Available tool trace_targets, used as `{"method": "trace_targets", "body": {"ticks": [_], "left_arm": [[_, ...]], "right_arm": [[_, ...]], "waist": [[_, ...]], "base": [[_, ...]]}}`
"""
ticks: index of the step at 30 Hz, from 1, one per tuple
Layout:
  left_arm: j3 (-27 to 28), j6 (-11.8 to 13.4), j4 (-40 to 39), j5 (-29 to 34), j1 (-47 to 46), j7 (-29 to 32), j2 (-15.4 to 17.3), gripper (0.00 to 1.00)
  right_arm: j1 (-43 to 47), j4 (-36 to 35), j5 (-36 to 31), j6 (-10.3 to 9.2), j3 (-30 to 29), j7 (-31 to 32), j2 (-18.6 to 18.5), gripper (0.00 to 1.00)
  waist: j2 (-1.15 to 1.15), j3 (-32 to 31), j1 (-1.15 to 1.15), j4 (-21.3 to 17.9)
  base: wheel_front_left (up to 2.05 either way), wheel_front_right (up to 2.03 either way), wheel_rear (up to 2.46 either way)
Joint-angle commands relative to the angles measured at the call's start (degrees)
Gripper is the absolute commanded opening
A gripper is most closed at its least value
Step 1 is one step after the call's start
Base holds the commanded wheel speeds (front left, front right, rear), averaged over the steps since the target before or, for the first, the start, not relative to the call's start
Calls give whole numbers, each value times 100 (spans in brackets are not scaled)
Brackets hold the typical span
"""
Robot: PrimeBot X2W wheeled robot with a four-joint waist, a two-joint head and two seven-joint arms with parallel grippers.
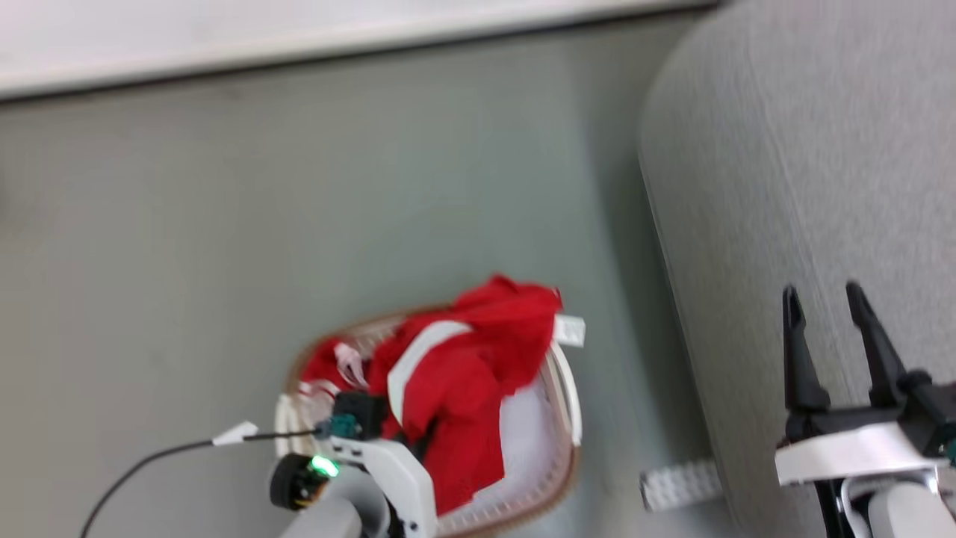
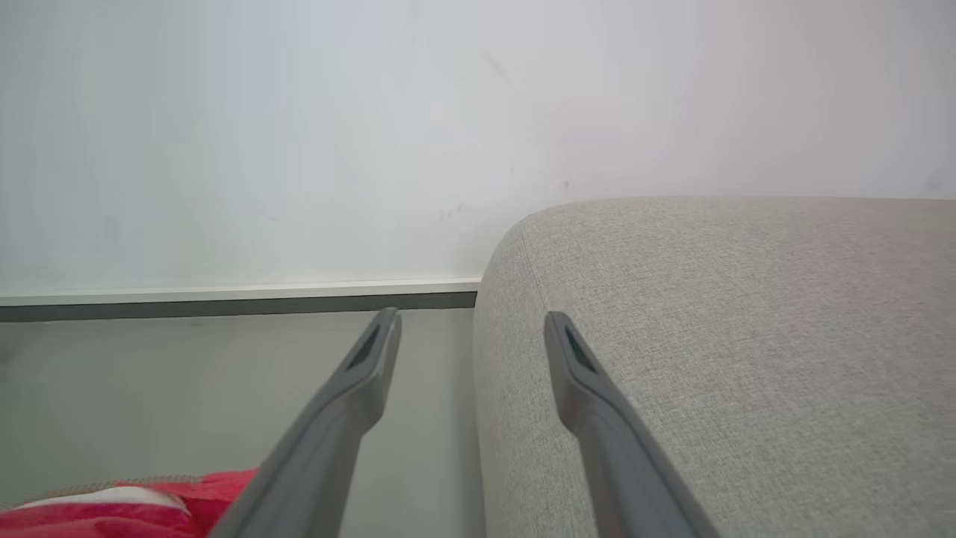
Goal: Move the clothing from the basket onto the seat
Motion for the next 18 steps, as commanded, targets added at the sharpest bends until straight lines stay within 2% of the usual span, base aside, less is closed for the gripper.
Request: {"method": "trace_targets", "body": {"ticks": [1,5,12,13,18], "left_arm": [[-75,40,-188,-90,202,56,13,0],[-99,179,-777,-191,500,198,30,0],[48,586,-2327,-269,923,518,371,0],[48,586,-2327,-269,923,518,371,0],[216,953,-3438,-308,1139,773,627,0]], "right_arm": [[203,55,-53,-14,-80,-12,-24,100],[489,145,-66,-14,-144,-12,-51,100],[918,198,-31,-14,-198,-12,-131,100],[918,198,-31,-14,-198,-12,-131,100],[1176,248,-4,-14,-186,-12,-210,100]], "waist": [[0,-963,0,573],[0,-1487,0,751],[0,-2111,0,930],[0,-2111,0,930],[0,-2481,0,992]], "base": [[0,0,0],[0,0,0],[0,0,0],[0,0,0],[0,0,0]]}}
